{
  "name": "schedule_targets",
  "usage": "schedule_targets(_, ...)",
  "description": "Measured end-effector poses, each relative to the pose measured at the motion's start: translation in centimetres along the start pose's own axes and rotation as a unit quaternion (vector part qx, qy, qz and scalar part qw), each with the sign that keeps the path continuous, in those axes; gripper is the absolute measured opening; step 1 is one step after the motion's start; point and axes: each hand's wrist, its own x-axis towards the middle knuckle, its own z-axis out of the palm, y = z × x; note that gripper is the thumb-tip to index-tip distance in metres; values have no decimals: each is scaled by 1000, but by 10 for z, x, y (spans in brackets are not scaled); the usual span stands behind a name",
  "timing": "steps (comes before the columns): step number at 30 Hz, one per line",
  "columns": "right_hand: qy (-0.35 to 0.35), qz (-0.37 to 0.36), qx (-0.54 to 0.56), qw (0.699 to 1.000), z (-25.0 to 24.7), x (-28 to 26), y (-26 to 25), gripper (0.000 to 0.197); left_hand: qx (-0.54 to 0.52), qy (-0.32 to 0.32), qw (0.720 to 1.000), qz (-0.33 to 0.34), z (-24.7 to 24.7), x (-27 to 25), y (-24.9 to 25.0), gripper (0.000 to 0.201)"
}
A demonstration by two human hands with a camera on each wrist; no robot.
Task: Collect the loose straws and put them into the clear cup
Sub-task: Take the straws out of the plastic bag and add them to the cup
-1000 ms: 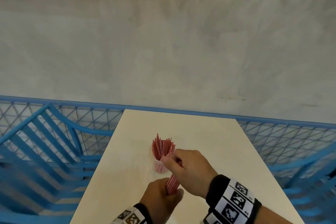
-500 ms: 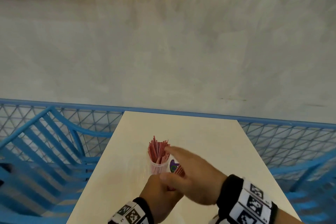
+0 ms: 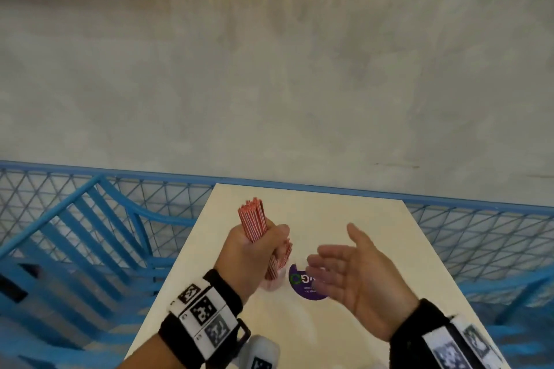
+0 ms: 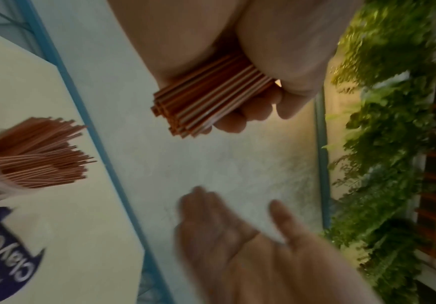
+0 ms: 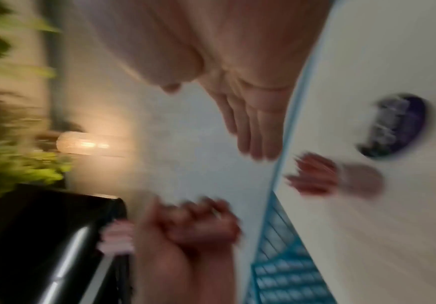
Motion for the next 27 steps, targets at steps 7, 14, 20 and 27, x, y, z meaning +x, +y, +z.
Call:
schedule_targets(7,17,-212,-326,921,14,-17,26,19,32,-15,999,-27,4,0,-10,32)
schedule_targets(14,-93,-324,-628,701,33,-31,-34,71,119,-111,985,-50,19,-13,-41,21)
schedule_targets(20,-154,-205,-704,662,38,-14,-6,62,179,-138,974,-16,29,-20,-40,46)
schedule_targets(27,52,-125,-175,975,-6,2,-4,52,9,4,998,-62,6,-1,-25,42)
